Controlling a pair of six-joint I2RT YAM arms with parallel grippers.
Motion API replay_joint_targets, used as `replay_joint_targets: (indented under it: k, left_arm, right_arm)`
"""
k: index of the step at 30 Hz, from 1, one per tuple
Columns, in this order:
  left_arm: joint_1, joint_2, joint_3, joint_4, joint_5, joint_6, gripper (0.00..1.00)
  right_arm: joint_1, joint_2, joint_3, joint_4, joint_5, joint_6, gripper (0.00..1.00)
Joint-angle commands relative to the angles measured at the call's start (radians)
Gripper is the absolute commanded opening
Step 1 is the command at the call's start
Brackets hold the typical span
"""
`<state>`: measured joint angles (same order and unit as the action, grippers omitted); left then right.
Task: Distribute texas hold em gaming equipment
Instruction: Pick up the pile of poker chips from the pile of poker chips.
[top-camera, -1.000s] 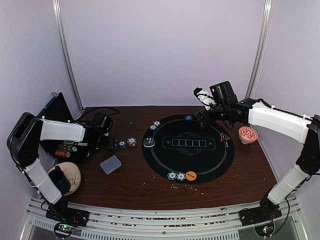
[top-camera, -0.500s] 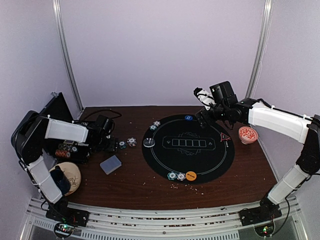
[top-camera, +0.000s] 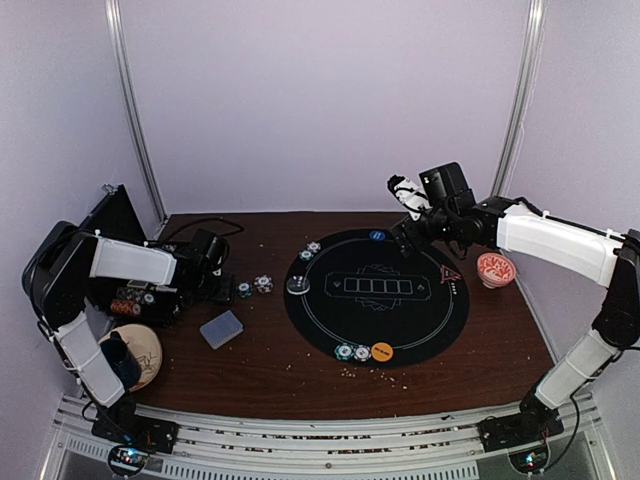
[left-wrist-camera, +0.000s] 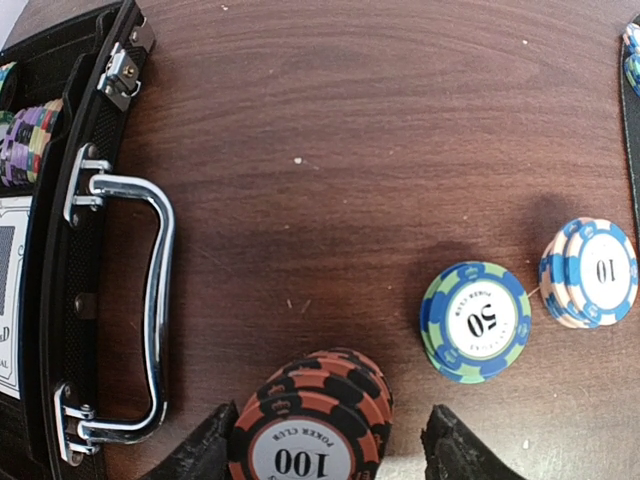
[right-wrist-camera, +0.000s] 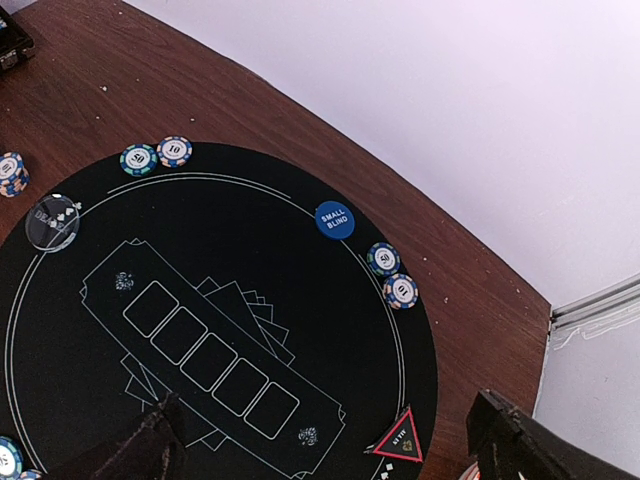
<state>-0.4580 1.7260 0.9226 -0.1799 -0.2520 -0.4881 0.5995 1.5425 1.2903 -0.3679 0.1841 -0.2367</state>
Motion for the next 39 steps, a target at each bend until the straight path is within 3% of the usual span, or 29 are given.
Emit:
replay_joint_targets:
  k: [1, 20, 39]
  left_arm:
    - [0.005, -0.029, -0.011, 0.043, 0.007, 0.010, 0.63]
    - [0.003, -0.042, -0.019, 0.051, -0.002, 0.016, 0.57]
    - [0.003, -0.034, -0.018, 0.045, -0.024, 0.020, 0.42]
  right_arm:
    - [0.000, -0.019, -0.006, 0.018, 0.017, -0.001, 1.00]
    - [0.000, -0.014, -0.006, 0.017, 0.015, -0.001, 1.00]
    - [0.000, -0.013, -0.006, 0.015, 0.014, -0.001, 1.00]
